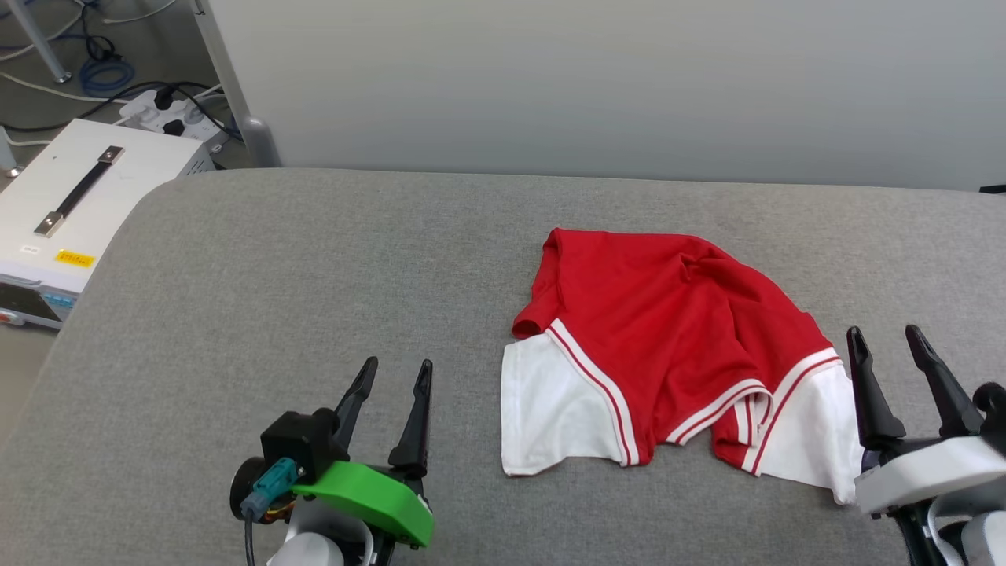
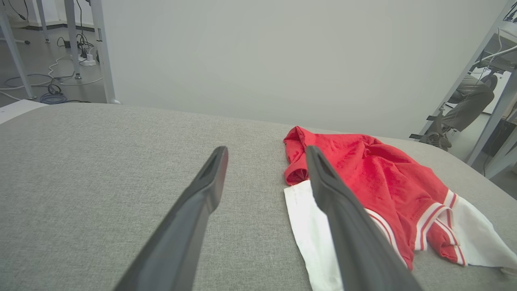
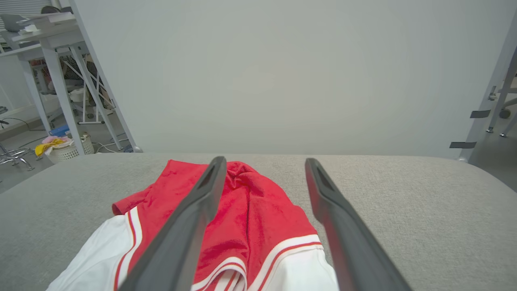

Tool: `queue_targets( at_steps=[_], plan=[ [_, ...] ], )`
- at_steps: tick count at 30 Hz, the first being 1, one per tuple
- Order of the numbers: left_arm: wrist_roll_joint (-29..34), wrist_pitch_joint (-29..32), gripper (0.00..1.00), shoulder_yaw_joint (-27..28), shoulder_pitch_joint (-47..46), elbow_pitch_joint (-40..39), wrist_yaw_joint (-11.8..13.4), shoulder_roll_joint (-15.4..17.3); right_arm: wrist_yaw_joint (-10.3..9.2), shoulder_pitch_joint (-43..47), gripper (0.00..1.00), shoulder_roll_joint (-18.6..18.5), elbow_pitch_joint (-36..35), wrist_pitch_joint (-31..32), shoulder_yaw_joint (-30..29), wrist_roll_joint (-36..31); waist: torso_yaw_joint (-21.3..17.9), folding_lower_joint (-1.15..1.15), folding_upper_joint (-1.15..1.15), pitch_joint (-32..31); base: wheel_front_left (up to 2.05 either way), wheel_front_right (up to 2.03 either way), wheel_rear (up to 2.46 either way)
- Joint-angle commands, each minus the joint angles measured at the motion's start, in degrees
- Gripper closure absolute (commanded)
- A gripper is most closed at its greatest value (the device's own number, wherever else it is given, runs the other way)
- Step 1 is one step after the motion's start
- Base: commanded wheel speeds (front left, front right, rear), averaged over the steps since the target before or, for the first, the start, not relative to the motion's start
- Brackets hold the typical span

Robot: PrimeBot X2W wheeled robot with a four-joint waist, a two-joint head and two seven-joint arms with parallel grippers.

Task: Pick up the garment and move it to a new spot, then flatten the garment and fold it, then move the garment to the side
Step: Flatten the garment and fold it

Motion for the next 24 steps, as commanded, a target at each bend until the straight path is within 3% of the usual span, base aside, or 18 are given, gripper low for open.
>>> queue_targets(
  at_steps=[1, 9, 16, 20, 24],
  plan=[
    [0.47, -0.33, 0.00, 0.42, 1.11, -0.44, -0.52, -0.24, -0.04, 2.09, 0.00, 1.74, -2.25, 0.07, -1.41, -1.39, -0.64, 0.00, 0.00, -0.37, 0.00, 0.00, 0.00],
    [1.97, -0.34, 0.00, 0.70, 3.45, -0.54, -1.44, -1.03, -0.04, 9.72, 0.00, 8.21, -10.23, 1.38, -5.21, -6.06, -1.45, 0.00, 0.00, -0.22, 0.00, 0.00, 0.00],
    [3.15, 0.58, 0.00, -0.32, 1.84, 0.90, -1.63, -1.23, -0.04, 10.33, 0.00, 8.72, -13.53, 3.36, -5.78, -7.32, -2.01, 0.00, 0.00, 1.06, 0.00, 0.00, 0.00],
    [2.89, 8.12, 0.00, -1.69, -0.83, 0.48, -0.54, -1.43, -0.04, 10.25, 0.00, 8.54, -15.17, 4.52, -5.74, -7.93, -2.57, 0.00, 0.00, 2.43, 0.00, 0.00, 0.00],
    [3.43, 20.82, 0.00, -3.93, -3.27, -0.40, 1.49, -1.49, -0.04, 10.19, 0.00, 8.53, -16.44, 5.39, -5.39, -8.46, -3.54, 0.00, 0.00, 4.21, 0.00, 0.00, 0.00]
  ],
)
